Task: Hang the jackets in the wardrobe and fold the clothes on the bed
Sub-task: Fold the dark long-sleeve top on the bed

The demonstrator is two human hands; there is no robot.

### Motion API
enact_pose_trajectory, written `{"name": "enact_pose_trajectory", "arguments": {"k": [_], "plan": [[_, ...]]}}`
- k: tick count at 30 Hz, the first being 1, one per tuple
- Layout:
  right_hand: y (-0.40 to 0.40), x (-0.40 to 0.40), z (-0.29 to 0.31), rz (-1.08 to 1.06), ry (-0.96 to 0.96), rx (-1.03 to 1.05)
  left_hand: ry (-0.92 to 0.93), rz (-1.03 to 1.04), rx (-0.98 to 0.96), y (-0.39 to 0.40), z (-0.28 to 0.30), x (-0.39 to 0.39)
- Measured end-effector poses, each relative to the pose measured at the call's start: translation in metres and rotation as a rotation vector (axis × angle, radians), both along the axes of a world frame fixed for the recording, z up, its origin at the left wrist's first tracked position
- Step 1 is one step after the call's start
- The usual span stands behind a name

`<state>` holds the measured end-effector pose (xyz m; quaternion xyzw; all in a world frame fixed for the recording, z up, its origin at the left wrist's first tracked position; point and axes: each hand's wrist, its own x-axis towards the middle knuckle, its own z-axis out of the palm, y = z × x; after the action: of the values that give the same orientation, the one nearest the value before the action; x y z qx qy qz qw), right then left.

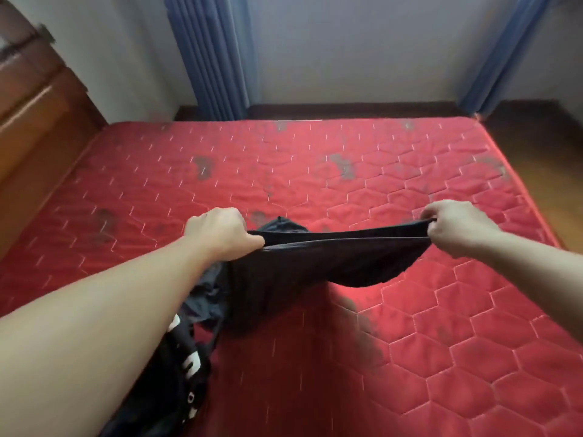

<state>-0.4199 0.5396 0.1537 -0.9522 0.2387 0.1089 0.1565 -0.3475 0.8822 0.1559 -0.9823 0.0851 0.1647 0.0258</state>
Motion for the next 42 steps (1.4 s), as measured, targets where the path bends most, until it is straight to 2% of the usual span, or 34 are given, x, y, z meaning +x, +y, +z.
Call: {"name": "enact_pose_trajectory", "arguments": {"k": [4,7,12,15,18,21,23,25,29,31,34,37,40,42], "plan": [[-0.001,-0.011,0.087,0.172,0.110,-0.088,-0.001,-0.315,0.362,-0.021,0.088,-0.019],[0.001,-0.028,0.157,0.208,0.169,-0.112,-0.065,-0.383,0.371,-0.023,0.142,-0.036],[0.004,-0.079,0.256,0.147,0.270,-0.076,-0.076,-0.372,-0.132,0.002,0.220,-0.064],[0.008,-0.120,0.302,0.062,0.188,-0.032,-0.170,-0.307,-0.314,0.026,0.262,-0.089],[0.004,-0.146,0.337,0.016,0.043,-0.095,-0.230,-0.121,-0.401,0.033,0.295,-0.101],[-0.003,-0.157,0.358,-0.010,-0.125,-0.136,-0.086,0.207,-0.785,0.025,0.318,-0.112],[-0.007,-0.160,0.361,-0.025,-0.242,-0.119,0.044,0.335,-1.009,0.013,0.322,-0.121],[-0.008,-0.159,0.352,-0.057,-0.281,-0.031,0.171,0.388,-1.112,-0.005,0.318,-0.130],[-0.009,-0.142,0.304,-0.082,-0.195,0.233,0.334,0.416,-1.070,-0.053,0.287,-0.131],[-0.015,-0.130,0.272,-0.109,-0.124,0.267,0.364,0.465,-1.028,-0.075,0.262,-0.126],[-0.038,-0.113,0.221,-0.180,-0.091,0.333,0.392,0.593,-1.100,-0.103,0.225,-0.110],[-0.067,-0.088,0.198,-0.303,-0.293,0.451,0.371,0.609,-1.196,-0.125,0.210,-0.080],[-0.089,-0.045,0.210,-0.374,-0.628,0.557,0.182,0.585,-1.345,-0.145,0.230,-0.042],[-0.097,-0.017,0.231,-0.339,-0.837,0.509,0.050,0.573,-1.406,-0.158,0.254,-0.017]]}}
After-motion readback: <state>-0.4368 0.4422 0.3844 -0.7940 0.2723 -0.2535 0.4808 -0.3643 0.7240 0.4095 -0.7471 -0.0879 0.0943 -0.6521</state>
